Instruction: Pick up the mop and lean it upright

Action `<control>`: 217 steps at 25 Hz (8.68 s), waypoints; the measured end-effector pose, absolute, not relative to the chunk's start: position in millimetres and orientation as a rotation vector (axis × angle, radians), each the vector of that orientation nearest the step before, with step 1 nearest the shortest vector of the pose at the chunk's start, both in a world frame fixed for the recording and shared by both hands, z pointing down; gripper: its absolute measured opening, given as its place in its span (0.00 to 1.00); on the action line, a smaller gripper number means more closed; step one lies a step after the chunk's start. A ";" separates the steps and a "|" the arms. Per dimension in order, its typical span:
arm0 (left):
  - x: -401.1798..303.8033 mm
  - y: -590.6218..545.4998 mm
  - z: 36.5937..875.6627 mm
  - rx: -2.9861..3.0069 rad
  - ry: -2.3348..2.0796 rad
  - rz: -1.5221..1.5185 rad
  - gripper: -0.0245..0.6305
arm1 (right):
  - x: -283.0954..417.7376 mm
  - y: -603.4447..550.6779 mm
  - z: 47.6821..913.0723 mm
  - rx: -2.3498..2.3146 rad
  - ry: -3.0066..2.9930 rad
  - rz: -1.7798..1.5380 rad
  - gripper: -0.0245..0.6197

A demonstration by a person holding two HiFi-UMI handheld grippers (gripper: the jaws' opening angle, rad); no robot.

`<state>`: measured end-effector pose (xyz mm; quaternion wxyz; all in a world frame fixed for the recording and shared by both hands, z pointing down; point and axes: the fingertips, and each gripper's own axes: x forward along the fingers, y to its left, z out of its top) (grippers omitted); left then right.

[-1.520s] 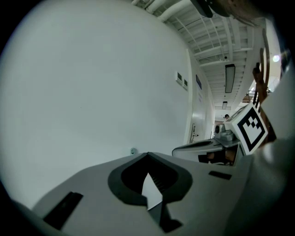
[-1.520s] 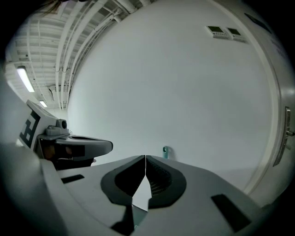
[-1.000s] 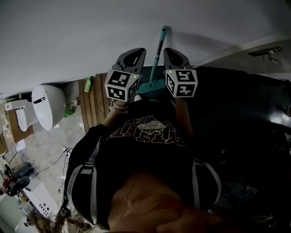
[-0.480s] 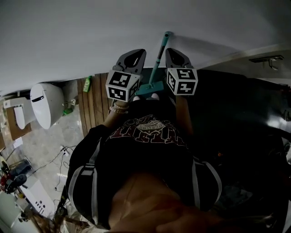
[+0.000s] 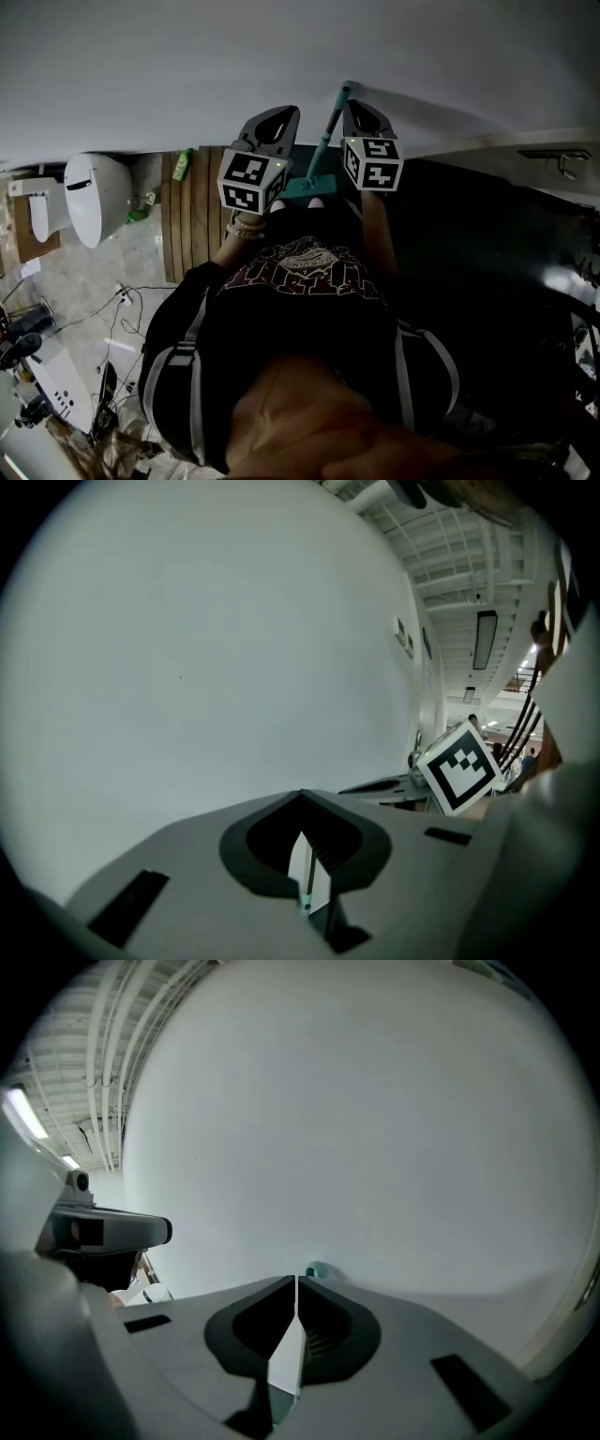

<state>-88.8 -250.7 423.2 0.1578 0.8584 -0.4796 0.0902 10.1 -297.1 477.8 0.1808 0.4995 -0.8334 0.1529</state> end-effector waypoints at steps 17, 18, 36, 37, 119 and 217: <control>-91.8 -263.1 435.3 2.365 -1.448 0.263 0.11 | 11.4 -324.7 516.7 1.338 -2.312 0.488 0.19; -90.8 -263.7 435.3 2.363 -1.449 0.264 0.11 | 11.8 -326.0 518.1 1.334 -2.309 0.489 0.20; -106.5 -268.0 440.8 2.325 -1.496 0.266 0.11 | 7.0 -344.7 531.2 1.467 -2.183 0.375 0.25; -107.1 -268.0 440.6 2.325 -1.495 0.265 0.11 | 6.2 -344.7 530.9 1.470 -2.179 0.364 0.24; -19.8 -205.3 434.1 2.497 -1.303 0.290 0.11 | 29.1 -155.0 504.2 1.190 -2.364 0.426 0.22; -72.6 -256.5 447.6 2.369 -1.431 0.240 0.11 | -4.7 -336.6 536.0 1.195 -2.355 0.473 0.21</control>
